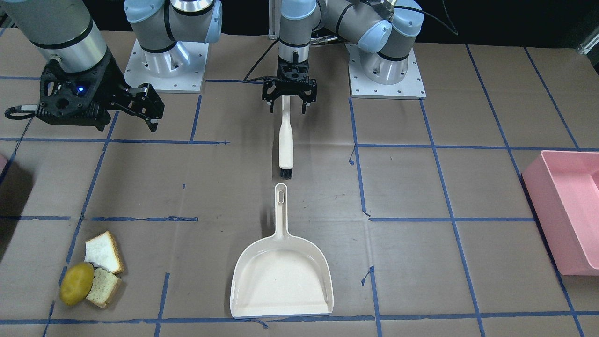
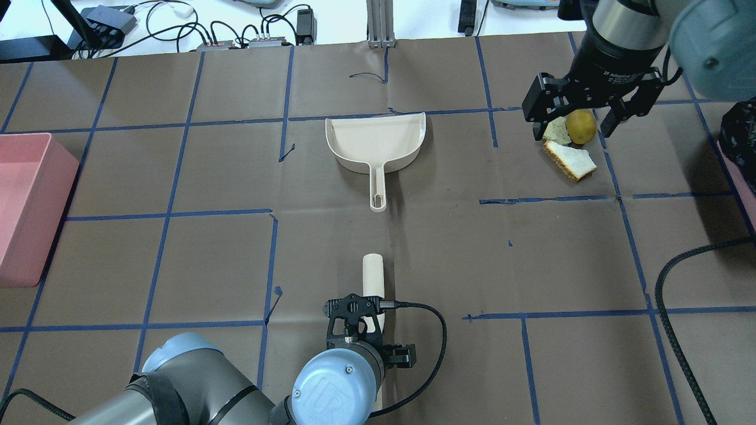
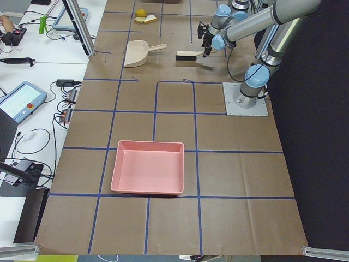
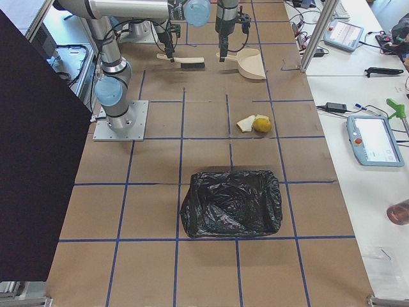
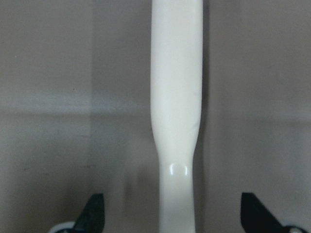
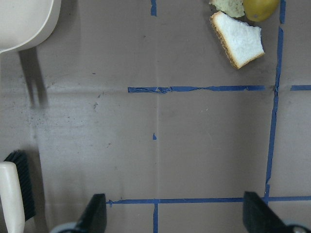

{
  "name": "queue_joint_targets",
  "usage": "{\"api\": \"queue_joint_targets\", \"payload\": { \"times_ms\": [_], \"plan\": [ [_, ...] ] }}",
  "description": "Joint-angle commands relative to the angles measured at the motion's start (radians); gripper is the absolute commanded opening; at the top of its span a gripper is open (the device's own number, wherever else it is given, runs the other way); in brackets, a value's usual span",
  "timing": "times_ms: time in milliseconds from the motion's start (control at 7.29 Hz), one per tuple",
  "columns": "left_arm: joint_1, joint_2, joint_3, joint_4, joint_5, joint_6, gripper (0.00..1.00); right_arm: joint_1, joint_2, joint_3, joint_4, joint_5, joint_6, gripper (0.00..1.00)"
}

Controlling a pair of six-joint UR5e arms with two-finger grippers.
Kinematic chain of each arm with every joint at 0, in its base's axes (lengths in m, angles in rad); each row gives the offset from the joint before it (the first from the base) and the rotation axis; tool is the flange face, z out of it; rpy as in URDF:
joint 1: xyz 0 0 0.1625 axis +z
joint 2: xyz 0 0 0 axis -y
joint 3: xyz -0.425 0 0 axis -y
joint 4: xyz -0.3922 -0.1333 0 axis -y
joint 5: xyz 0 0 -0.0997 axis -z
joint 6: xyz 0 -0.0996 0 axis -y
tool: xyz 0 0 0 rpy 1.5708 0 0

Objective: Sweep and dump trash in nearest bin
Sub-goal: 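Lower the left gripper onto the brush handle and close it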

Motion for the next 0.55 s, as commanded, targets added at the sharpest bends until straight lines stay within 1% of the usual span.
{"api": "queue_joint_targets", "payload": {
  "times_ms": [0,411],
  "plan": [
    [-0.002,-0.002,-0.006,0.020,-0.001,-0.016,0.99,0.000,0.000,0.000,0.000,0.001,0.000,1.00],
    [-0.010,-0.017,-0.012,0.020,-0.015,-0.012,0.84,0.000,0.002,0.000,0.000,-0.001,0.000,1.00]
  ]
}}
